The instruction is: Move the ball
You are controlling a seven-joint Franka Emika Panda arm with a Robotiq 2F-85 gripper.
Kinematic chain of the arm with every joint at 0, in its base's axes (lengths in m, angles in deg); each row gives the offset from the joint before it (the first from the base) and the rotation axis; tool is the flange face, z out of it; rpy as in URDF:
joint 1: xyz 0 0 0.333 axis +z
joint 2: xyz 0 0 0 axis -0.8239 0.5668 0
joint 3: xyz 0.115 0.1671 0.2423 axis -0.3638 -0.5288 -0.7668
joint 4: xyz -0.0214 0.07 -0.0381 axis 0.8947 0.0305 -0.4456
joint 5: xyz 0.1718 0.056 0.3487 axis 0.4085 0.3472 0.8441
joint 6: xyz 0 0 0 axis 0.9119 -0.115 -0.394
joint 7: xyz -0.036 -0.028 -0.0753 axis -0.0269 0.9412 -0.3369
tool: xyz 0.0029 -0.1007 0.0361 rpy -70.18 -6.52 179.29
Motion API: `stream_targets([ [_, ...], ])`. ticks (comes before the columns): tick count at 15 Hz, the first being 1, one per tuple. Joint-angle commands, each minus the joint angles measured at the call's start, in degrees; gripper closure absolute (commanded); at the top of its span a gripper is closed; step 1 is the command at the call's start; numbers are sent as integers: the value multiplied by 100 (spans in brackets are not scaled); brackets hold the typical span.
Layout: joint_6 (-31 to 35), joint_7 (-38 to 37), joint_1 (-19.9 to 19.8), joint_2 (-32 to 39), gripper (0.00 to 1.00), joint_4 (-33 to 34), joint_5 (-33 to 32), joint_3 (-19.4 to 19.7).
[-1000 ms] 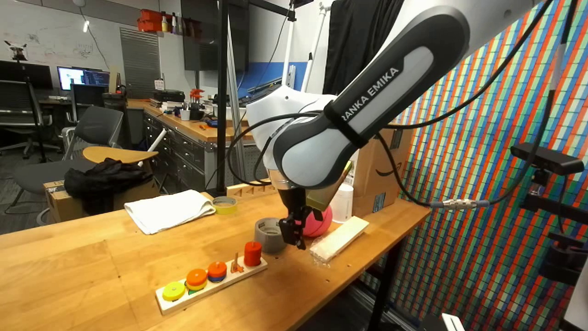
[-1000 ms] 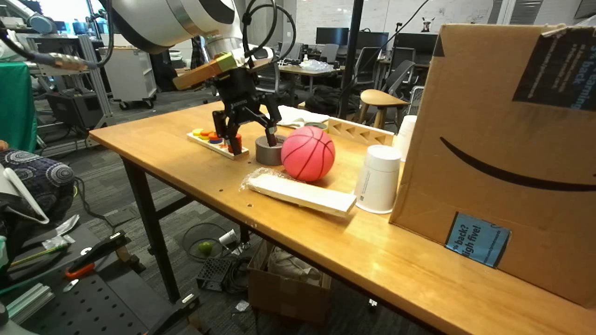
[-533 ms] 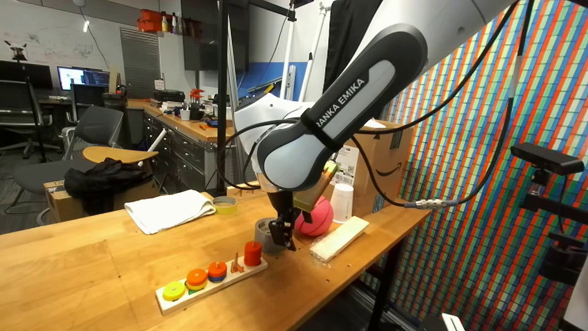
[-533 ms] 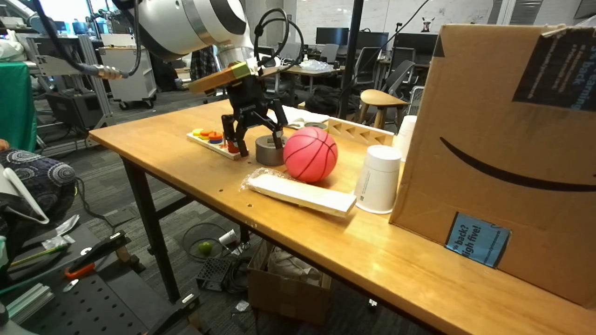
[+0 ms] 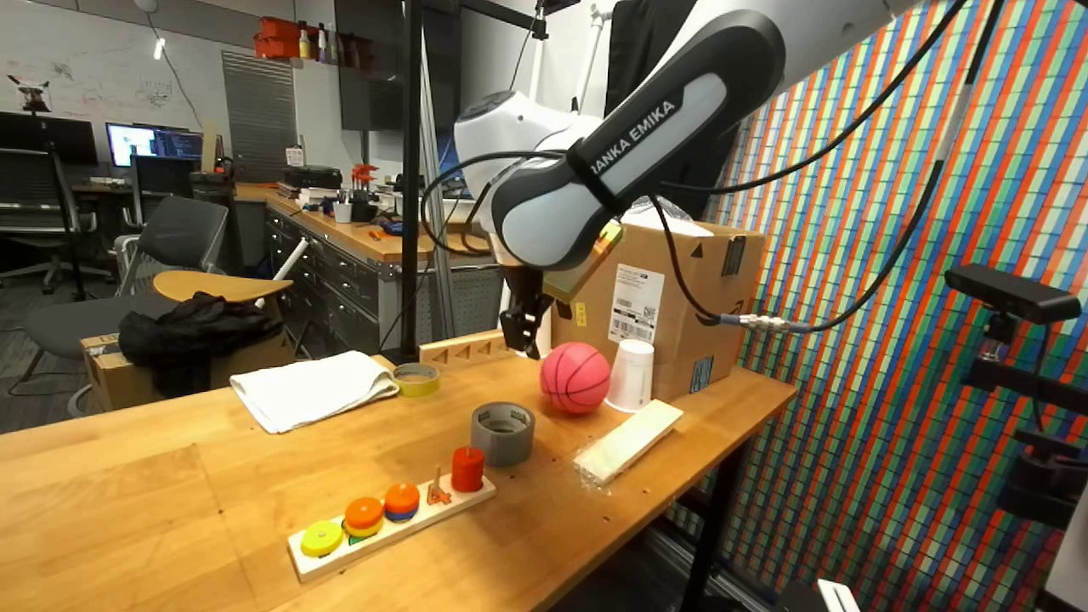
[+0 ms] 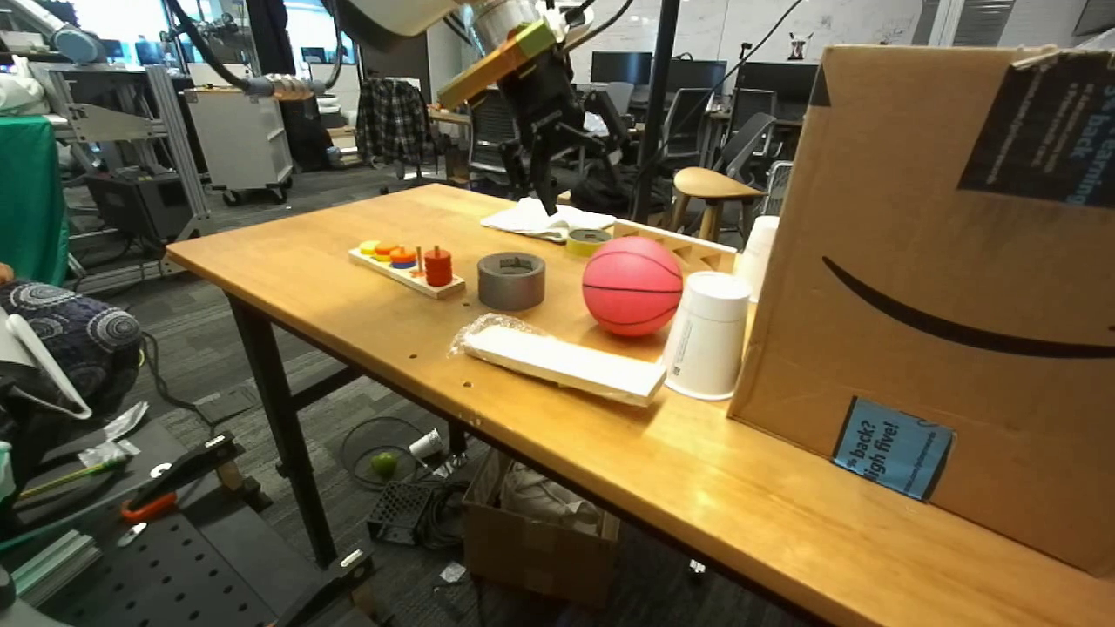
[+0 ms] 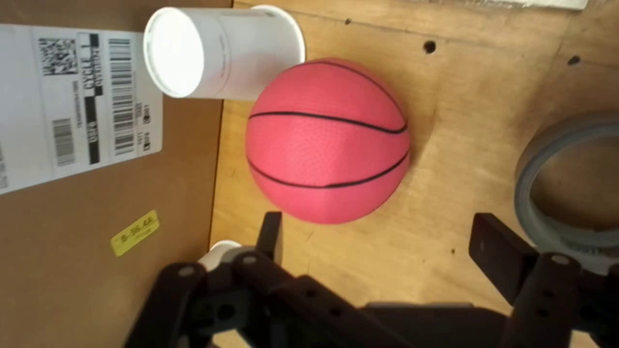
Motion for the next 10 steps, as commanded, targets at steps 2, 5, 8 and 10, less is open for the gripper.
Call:
stream_targets([
  [2, 392, 126, -159, -321, 0, -78, 128, 109],
  [5, 351, 184, -260, -428, 0, -403, 363, 172],
  [8, 336, 301, -349, -472, 0, -874, 1038, 225],
  [10, 336, 369, -367, -549, 0, -1204, 1434, 230],
])
